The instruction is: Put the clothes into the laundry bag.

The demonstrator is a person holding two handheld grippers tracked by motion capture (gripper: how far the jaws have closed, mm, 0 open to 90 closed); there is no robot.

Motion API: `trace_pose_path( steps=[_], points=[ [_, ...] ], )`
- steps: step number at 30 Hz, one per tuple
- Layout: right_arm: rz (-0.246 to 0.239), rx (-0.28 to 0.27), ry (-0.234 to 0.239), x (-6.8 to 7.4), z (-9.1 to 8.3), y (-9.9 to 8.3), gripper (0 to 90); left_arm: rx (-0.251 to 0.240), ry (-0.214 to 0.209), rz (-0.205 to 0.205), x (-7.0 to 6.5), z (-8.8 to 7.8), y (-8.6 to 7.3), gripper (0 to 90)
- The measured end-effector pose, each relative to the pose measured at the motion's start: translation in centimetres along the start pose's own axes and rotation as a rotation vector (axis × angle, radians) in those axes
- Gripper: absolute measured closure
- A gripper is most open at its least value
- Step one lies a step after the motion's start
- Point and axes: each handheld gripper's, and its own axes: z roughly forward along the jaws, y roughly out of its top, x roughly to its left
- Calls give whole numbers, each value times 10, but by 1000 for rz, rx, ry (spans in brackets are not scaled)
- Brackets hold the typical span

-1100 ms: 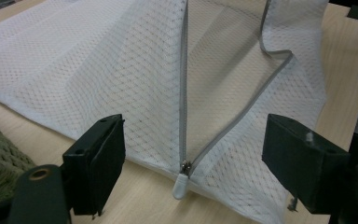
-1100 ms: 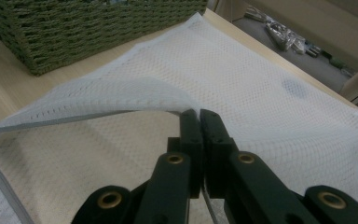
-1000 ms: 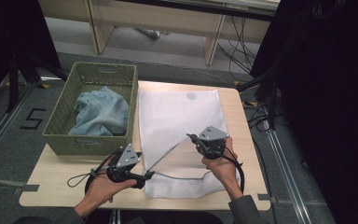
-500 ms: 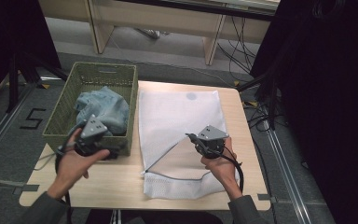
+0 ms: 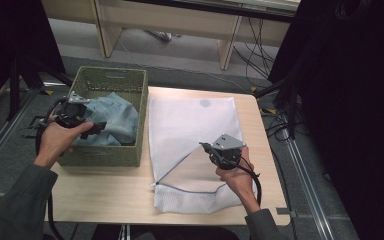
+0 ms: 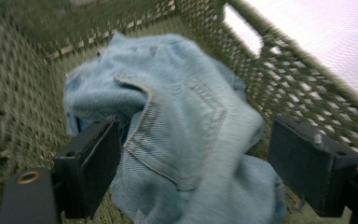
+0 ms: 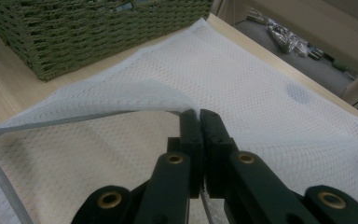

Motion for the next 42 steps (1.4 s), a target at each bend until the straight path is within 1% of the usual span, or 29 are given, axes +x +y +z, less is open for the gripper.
trace_pose_path(
  steps=[3, 4, 6, 7, 9, 11, 12, 15, 16, 19, 20, 21, 23, 24, 25, 26, 27, 28, 29, 30, 33, 34, 35, 36, 37, 38, 39, 41, 42],
  points=[
    [12, -6, -11, 1, 1, -1, 895, 18, -23, -37, 5, 13, 3, 163],
    [12, -4, -7, 1, 1, 0, 895, 28, -27, -40, 6, 18, 4, 163],
    [19, 1, -7, 2, 1, -1, 895, 56, -53, -49, 8, 27, 8, 161],
    [12, 1, -5, 1, 1, 0, 895, 58, -58, -54, 8, 31, 10, 155],
    [14, -2, -4, 1, 1, 0, 895, 78, -64, -51, 7, 38, 15, 151],
    [8, 11, -1, 0, 0, 0, 895, 96, -73, -63, 5, 47, 20, 144],
    [1, 7, -1, 0, 1, -1, 895, 135, -77, -54, 6, 50, 24, 145],
    [10, 7, -2, 0, 1, 0, 895, 190, -75, -42, 2, 60, 30, 143],
    [5, -4, -5, 0, 2, -1, 895, 198, -72, -45, 1, 65, 31, 143],
    [5, -5, -5, 0, 2, -1, 895, 237, -80, -66, -1, 79, 33, 141],
    [8, -5, -4, 0, 2, -1, 895, 252, -81, -87, -4, 83, 33, 136],
    [12, 12, 7, 0, 1, -1, 895, 246, -92, -92, -6, 87, 33, 125],
    [13, 7, 4, 0, 2, -1, 894, 235, -123, -130, -11, 94, 33, 50],
    [11, 5, 0, 0, 2, -2, 895, 258, -114, -114, -13, 96, 35, 9],
    [7, 14, 10, 0, 1, -1, 895, 274, -86, -67, -17, 99, 36, 0],
    [15, 14, 11, 0, 2, -1, 894, 293, -70, -11, -17, 101, 37, 1],
    [13, 1, 3, 0, 3, -2, 894, 305, -60, 8, -20, 105, 36, 0],
    [6, 2, 5, 0, 3, -2, 894, 313, -58, -2, -21, 108, 36, 0],
    [11, 16, 10, 0, 2, -2, 894, 315, -53, 6, -21, 110, 36, 0],
    [12, 13, 8, 1, 2, -2, 895, 315, -42, 13, -23, 113, 35, 0],
    [8, 14, 6, 0, 3, -2, 894, 328, -2, 91, -24, 121, 31, 0],
    [10, 16, 7, 0, 2, -3, 895, 329, 13, 111, -23, 123, 30, 0],
    [13, 16, 8, 1, 2, -3, 894, 336, 30, 119, -22, 126, 28, 0],
    [2, 12, 9, 0, 3, -2, 894, 337, 45, 129, -22, 128, 26, 0],
    [7, 1, 3, 1, 4, -3, 894, 348, 66, 151, -21, 130, 24, 0],
    [7, 5, 4, 1, 4, -3, 894, 352, 80, 173, -21, 133, 21, 0],
    [8, 6, 3, 1, 3, -3, 894, 348, 82, 177, -21, 134, 19, 0],
    [5, 4, -6, 1, 3, -3, 894, 332, 72, 159, -20, 135, 15, 0],
    [5, 4, -5, 1, 4, -3, 894, 337, 76, 176, -20, 136, 14, 0]
  ],
)
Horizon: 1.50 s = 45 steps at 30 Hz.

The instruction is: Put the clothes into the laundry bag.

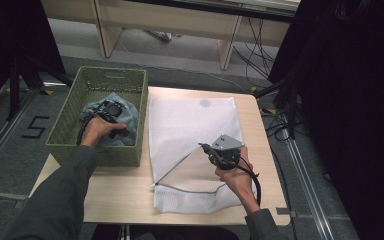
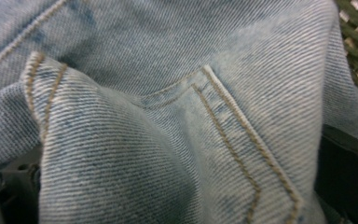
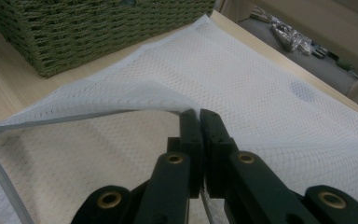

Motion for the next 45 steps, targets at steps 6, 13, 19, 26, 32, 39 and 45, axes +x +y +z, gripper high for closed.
trace_pose_path(
  steps=[6, 13, 19, 26, 32, 39, 45],
  points=[
    [-5, 1, -1, 0, -2, 0, 894, 110, 154, 72, -3, 7, 2, 45],
    [-3, 3, 7, -1, -2, 0, 894, 174, 171, 11, -2, 10, 3, 41],
    [0, -2, 6, -1, -2, 0, 894, 74, 117, 6, 6, -3, -3, 420],
    [0, -12, -1, -1, -2, 1, 894, -46, 63, -65, 16, -12, -8, 585],
    [9, -15, 3, -2, -2, 0, 894, -103, -5, -116, 27, -29, -12, 659],
    [6, -7, 6, -4, -2, 1, 894, -233, -110, -222, 49, -63, -21, 695],
    [15, -13, -3, -2, -2, 1, 895, -331, -157, -207, 53, -99, -21, 703]
  ],
)
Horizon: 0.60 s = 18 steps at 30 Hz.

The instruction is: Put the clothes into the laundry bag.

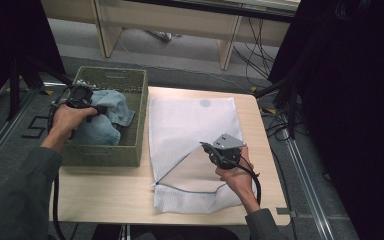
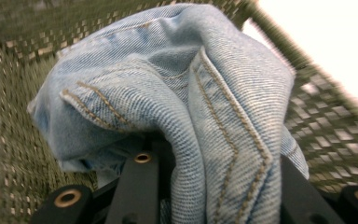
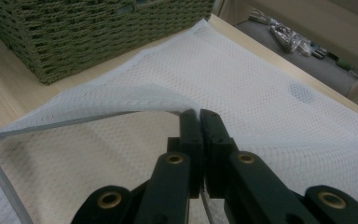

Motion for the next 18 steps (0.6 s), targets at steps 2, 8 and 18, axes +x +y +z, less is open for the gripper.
trace_pose_path(
  steps=[2, 8, 18],
  points=[
    [6, -6, 2, 0, 0, 0, 895, -14, -16, 16, -3, -11, 3, 705],
    [7, -11, 2, -1, 0, 1, 895, -57, -85, 32, -10, -40, 9, 706],
    [6, -16, -3, -1, -1, 2, 895, -126, -145, 46, -26, -72, 19, 706]
  ],
)
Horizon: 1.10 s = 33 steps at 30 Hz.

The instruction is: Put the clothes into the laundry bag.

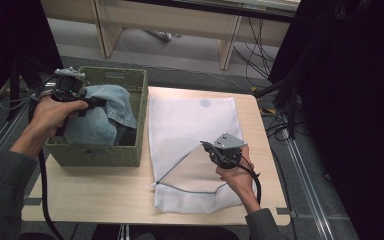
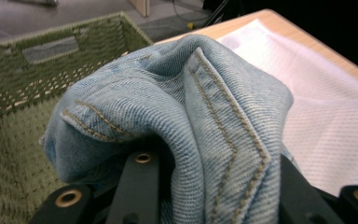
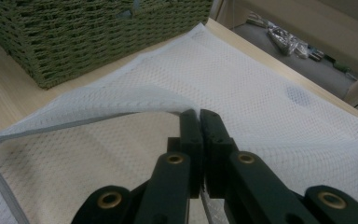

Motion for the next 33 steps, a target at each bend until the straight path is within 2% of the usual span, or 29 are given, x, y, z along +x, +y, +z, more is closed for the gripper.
trace_pose_path(
  steps=[2, 6, 9, 12, 14, 19, 22, 26, 28, 31, 33],
  points=[
    [1, -2, -2, -1, 0, 0, 895, -11, -12, -8, -2, -5, 2, 707],
    [3, 0, -1, 0, 0, 0, 895, -31, -27, 7, -11, -15, 7, 709],
    [0, 2, -2, 0, 0, 0, 895, -34, -44, 39, -20, -23, 12, 709],
    [5, 2, -1, 0, 1, 1, 895, -56, -76, 44, -31, -31, 16, 709],
    [2, 2, -3, 0, 0, 0, 895, -59, -82, 72, -39, -38, 19, 709],
    [1, 9, -2, -1, 0, 0, 895, -101, -137, 75, -56, -56, 28, 709],
    [-1, 10, 2, -2, 0, 1, 895, -110, -166, 92, -66, -64, 32, 709],
    [-4, 9, 1, -2, 0, 1, 895, -116, -227, 125, -85, -68, 32, 708],
    [16, 10, 6, -1, 1, 0, 895, -112, -259, 139, -95, -69, 32, 708],
    [7, 6, 3, -2, 1, 1, 895, -109, -291, 168, -111, -71, 33, 709],
    [27, -1, 4, -1, 2, 0, 895, -127, -318, 174, -120, -74, 34, 709]
  ],
)
